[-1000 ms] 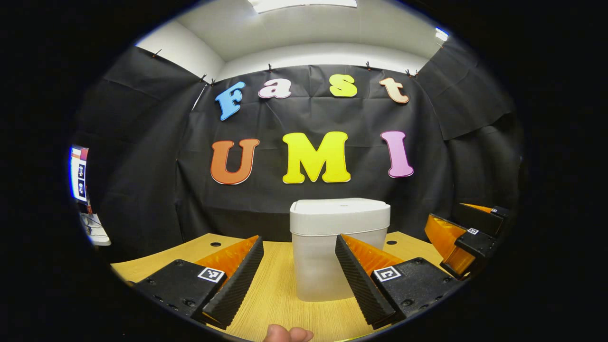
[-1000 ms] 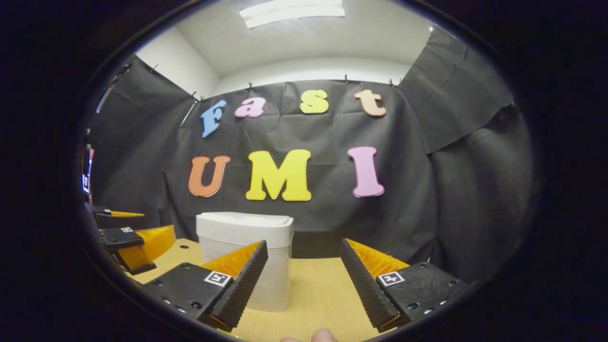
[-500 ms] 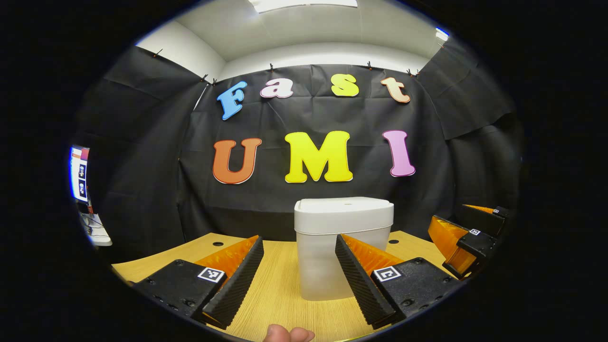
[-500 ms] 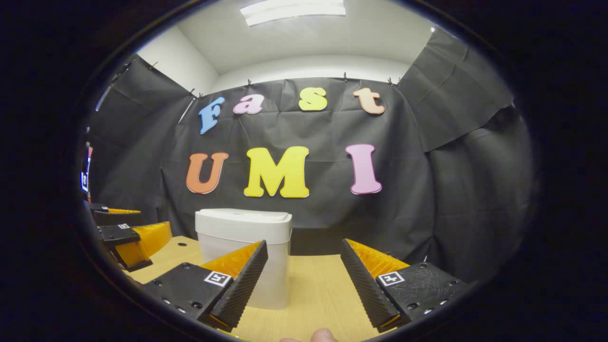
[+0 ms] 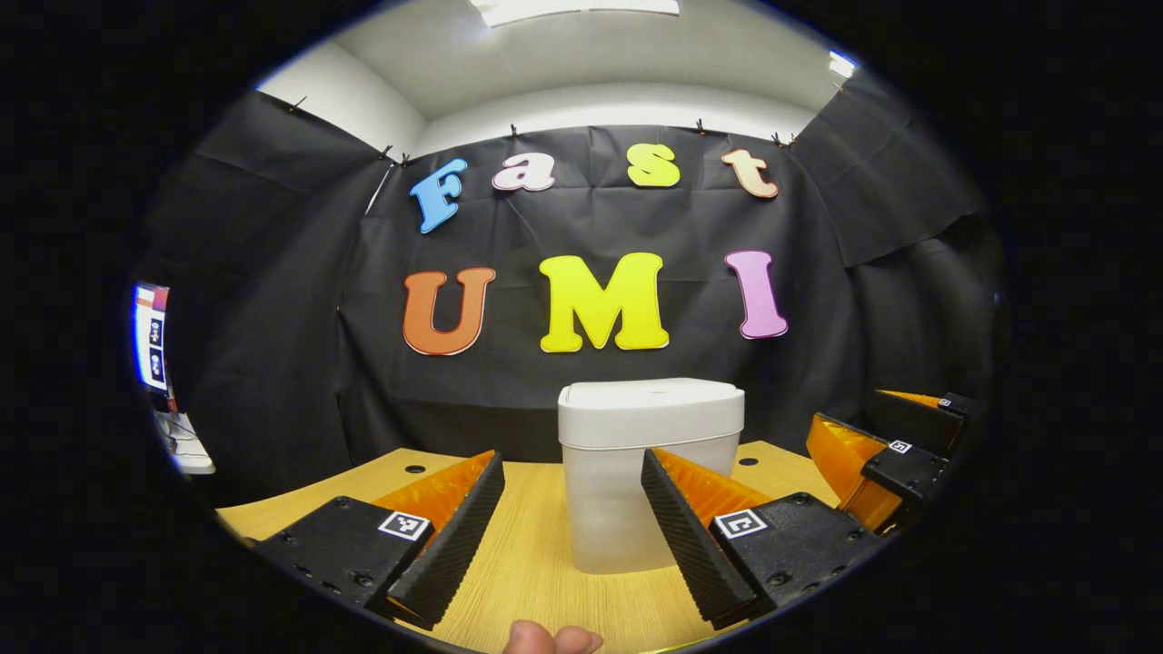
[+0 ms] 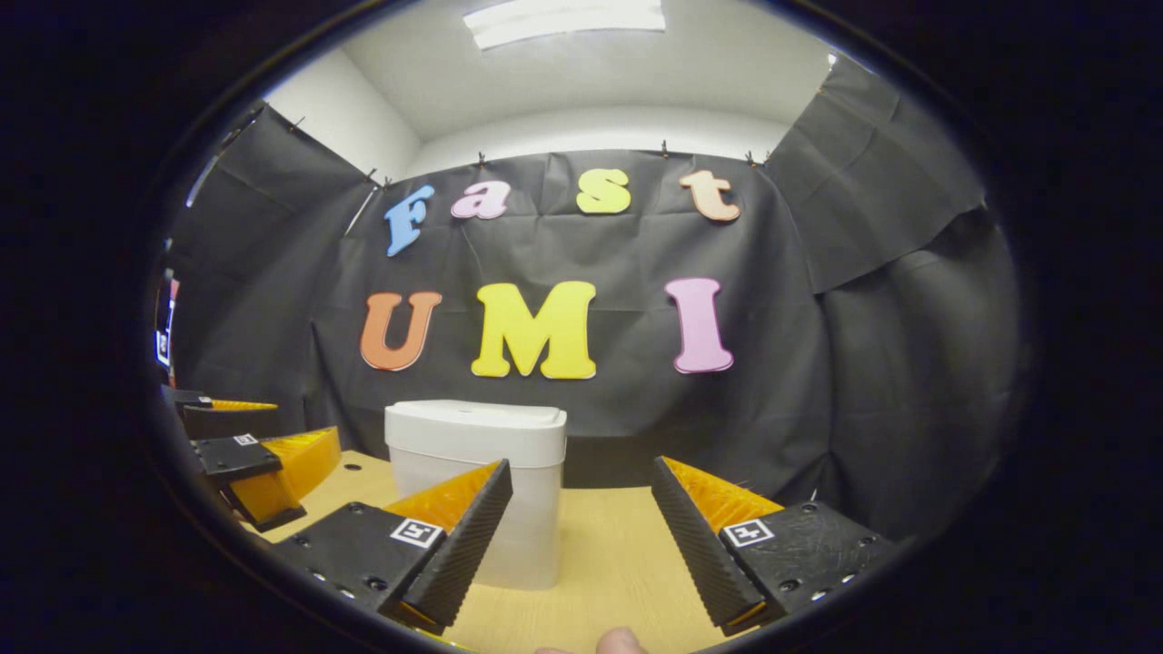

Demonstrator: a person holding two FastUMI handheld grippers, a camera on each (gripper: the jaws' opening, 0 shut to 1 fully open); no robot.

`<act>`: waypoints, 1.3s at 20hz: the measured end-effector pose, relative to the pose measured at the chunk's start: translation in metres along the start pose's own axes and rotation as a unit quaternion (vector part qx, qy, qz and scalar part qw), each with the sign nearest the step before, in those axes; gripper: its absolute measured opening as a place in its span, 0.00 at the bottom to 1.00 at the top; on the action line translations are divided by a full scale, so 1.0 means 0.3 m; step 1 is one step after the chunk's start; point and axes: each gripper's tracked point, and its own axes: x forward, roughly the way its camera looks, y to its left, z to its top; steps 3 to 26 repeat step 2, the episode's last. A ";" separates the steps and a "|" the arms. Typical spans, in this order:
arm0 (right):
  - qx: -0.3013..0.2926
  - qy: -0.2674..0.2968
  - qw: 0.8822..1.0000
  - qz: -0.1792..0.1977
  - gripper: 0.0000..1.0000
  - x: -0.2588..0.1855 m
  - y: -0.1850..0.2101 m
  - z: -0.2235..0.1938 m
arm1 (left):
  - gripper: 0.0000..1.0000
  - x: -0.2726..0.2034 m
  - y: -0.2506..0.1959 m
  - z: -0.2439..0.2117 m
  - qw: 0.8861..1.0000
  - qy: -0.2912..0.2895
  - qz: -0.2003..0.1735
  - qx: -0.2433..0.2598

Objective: Press the lid of the desktop garbage bin to open it, pick up the crumpled paper on the desktop and throw it into the bin, then pick up the pop can on the desktop and drop it into the bin, and finally close the garbage bin lid.

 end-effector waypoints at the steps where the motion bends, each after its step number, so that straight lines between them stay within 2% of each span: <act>1: 0.003 0.002 1.000 0.002 0.96 -0.002 0.003 -0.001 | 0.98 -0.001 0.002 -0.001 1.000 0.000 0.000 -0.003; 26: 0.004 0.004 1.000 0.001 0.96 -0.005 0.002 -0.003 | 0.98 -0.003 0.005 -0.002 1.000 0.001 0.001 -0.004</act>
